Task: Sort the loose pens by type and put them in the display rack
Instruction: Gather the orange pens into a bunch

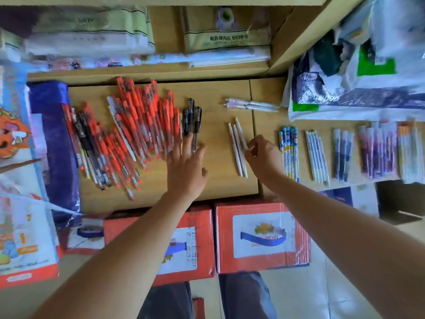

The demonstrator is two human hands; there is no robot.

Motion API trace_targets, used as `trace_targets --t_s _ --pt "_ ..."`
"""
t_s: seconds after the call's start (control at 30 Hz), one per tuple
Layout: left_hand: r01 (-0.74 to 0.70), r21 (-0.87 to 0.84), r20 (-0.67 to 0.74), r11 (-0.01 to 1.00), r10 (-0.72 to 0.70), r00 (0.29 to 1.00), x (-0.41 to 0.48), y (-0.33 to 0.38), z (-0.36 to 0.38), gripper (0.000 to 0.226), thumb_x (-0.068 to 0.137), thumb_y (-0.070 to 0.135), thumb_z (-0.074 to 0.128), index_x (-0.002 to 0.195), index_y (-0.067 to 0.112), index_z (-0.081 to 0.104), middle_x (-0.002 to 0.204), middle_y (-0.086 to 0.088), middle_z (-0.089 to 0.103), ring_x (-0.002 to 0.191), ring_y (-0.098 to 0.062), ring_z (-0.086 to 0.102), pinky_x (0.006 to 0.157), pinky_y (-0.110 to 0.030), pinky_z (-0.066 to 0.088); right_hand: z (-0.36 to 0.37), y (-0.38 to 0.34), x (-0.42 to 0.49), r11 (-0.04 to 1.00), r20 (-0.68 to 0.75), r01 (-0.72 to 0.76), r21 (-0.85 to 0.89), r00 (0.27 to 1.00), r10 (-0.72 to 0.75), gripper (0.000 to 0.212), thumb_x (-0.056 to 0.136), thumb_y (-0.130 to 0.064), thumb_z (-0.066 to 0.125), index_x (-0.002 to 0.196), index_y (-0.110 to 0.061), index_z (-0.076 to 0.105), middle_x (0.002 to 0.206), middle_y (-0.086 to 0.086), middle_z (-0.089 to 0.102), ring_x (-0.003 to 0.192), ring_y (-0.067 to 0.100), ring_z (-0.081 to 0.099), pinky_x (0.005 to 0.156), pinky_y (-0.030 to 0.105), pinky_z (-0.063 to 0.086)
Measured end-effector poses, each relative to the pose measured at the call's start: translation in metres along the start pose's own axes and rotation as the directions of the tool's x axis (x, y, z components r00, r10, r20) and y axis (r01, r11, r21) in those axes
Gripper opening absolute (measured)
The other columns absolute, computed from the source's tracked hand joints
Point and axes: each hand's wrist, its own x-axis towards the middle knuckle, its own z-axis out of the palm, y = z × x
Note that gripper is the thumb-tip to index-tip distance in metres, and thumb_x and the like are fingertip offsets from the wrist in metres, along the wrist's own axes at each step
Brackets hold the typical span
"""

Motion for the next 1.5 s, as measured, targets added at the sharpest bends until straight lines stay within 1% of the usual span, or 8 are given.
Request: trace_targets --t_s 0.23,0.37,0.6,0.9,1.1,1.3,1.43,1.5 --pt "-0.032 -0.047 -0.069 0.998 0.029 0.997 -0.002 -0.006 -0.001 0.052 0.089 0.020 0.058 0.139 0.020 0.045 0.156 -0.008 0.021 0.144 -0.030 0.015 0.117 -0.045 0.012 0.008 -0.002 -0.002 0.998 0.030 0.056 0.035 0.998 -0.057 0.021 0.089 -0.026 0.057 0.108 -0.016 0.060 0.099 0.002 0.066 0.080 0.021 0.063 0.065 0.037 0.056" --pt "-0.029 -0.103 -0.209 0.994 0.007 0.978 -0.006 -0.019 -0.008 0.036 0.080 0.009 0.063 0.116 0.015 0.062 0.128 -0.010 0.049 0.125 -0.031 0.042 0.104 -0.043 0.035 0.005 -0.014 0.002 0.990 -0.018 0.131 0.045 0.991 -0.130 0.018 0.091 -0.025 0.057 0.106 -0.015 0.061 0.099 -0.001 0.063 0.078 0.015 0.060 0.056 0.026 0.047" --pt "0.093 -0.131 -0.246 0.987 -0.123 0.962 -0.012 -0.054 -0.015 0.023 0.084 0.013 0.058 0.106 0.017 0.062 0.102 -0.003 0.056 0.105 -0.026 0.050 0.090 -0.037 0.042 0.024 -0.073 0.009 0.959 0.005 0.248 0.135 0.968 -0.251 0.014 0.089 -0.019 0.060 0.103 -0.015 0.062 0.091 -0.001 0.063 0.073 0.013 0.058 0.060 0.027 0.049" --pt "0.076 -0.048 -0.252 0.996 -0.086 0.964 -0.020 -0.080 -0.014 0.058 0.075 0.010 0.067 0.129 0.025 0.054 0.133 -0.013 0.041 0.121 -0.034 0.040 0.101 -0.043 0.038 0.062 -0.116 -0.011 0.945 0.132 0.322 -0.047 0.940 -0.314 0.016 0.087 -0.032 0.064 0.095 -0.018 0.060 0.082 -0.001 0.068 0.069 0.020 0.061 0.054 0.025 0.040" --pt "0.056 -0.093 -0.290 0.994 -0.081 0.954 -0.019 -0.088 -0.013 0.048 0.075 0.007 0.066 0.122 0.018 0.058 0.128 -0.013 0.045 0.119 -0.032 0.044 0.098 -0.042 0.043 0.058 -0.117 -0.010 0.947 0.152 0.276 -0.164 0.956 -0.252 0.023 0.089 -0.036 0.061 0.103 -0.018 0.059 0.080 -0.004 0.059 0.068 0.018 0.055 0.050 0.022 0.031" --pt "0.176 -0.270 -0.313 0.947 -0.259 0.914 -0.020 -0.103 -0.022 0.014 0.084 0.008 0.057 0.098 0.010 0.054 0.099 -0.007 0.056 0.082 -0.023 0.057 0.060 -0.033 0.047 0.063 -0.123 -0.008 0.927 0.164 0.248 -0.281 0.964 -0.208 0.031 0.089 -0.049 0.058 0.092 -0.018 0.060 0.079 -0.001 0.063 0.065 0.014 0.053 0.047 0.020 0.029" --pt "0.319 -0.313 -0.273 0.894 -0.407 0.872 -0.022 -0.115 -0.022 0.012 0.091 0.021 0.056 0.100 0.015 0.053 0.089 -0.003 0.063 0.073 -0.022 0.060 0.052 -0.028 0.037 0.063 -0.127 -0.006 0.983 0.141 0.139 -0.123 0.983 -0.121 0.034 0.087 -0.046 0.058 0.074 -0.015 0.056 0.067 0.004 0.059 0.056 0.017 0.050 0.043 0.019 0.027" --pt "0.355 -0.315 -0.240 0.880 -0.436 0.867 -0.023 -0.119 -0.021 0.013 0.092 0.030 0.057 0.098 0.019 0.052 0.084 0.002 0.064 0.074 -0.019 0.061 0.052 -0.027 0.040 0.061 -0.127 -0.005 0.990 0.124 0.117 0.073 0.984 -0.126 0.032 0.085 -0.041 0.056 0.070 -0.013 0.051 0.064 0.011 0.060 0.054 0.023 0.056 0.042 0.025 0.038"
